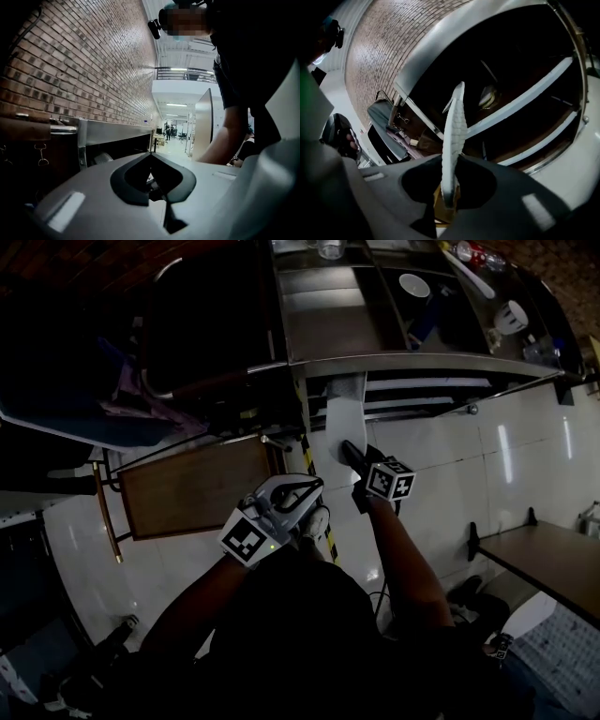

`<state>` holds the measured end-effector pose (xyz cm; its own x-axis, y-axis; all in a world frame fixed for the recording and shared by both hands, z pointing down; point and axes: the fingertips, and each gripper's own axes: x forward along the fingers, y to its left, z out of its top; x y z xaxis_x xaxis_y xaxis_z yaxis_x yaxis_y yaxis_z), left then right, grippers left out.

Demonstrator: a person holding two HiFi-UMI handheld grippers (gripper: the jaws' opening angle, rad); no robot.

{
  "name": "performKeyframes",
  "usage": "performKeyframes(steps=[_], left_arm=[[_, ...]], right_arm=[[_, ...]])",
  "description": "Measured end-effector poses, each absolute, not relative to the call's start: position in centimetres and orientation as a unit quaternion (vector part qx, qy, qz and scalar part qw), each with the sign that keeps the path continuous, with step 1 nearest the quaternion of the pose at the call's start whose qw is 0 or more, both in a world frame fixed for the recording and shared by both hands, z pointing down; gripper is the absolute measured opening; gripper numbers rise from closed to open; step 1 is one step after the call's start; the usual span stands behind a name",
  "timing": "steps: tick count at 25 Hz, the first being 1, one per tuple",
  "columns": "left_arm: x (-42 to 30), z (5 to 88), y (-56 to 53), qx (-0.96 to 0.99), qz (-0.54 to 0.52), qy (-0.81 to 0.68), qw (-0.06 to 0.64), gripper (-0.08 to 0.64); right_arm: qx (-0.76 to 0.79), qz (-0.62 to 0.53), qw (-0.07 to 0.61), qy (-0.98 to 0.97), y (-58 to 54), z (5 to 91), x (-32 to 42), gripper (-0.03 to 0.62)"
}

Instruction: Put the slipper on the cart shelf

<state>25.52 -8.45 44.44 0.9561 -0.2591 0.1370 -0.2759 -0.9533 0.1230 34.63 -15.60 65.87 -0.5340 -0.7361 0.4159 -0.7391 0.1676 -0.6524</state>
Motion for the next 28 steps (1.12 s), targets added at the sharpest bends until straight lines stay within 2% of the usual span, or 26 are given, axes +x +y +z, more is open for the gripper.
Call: performKeyframes(steps=[14, 24, 28], left_arm=[[26.6, 45.5, -13.6, 0.986, 0.049, -0.137, 0.076, 0.006], [27.0, 47.4, -16.9, 0.982, 0.055, -0.162, 0.082, 0.006], [28.4, 47.6, -18.4, 0.984, 0.05, -0.157, 0.071, 0.006]], right_arm=[[0.465, 0.458, 0.011, -0.757, -26.9, 67.4, 35.3, 0.069], [0.488, 0.468, 0.021, -0.736, -29.1, 67.6, 35.2, 0.078], [0.519, 0.466, 0.023, -0.716, -29.5, 68.0, 36.4, 0.103]])
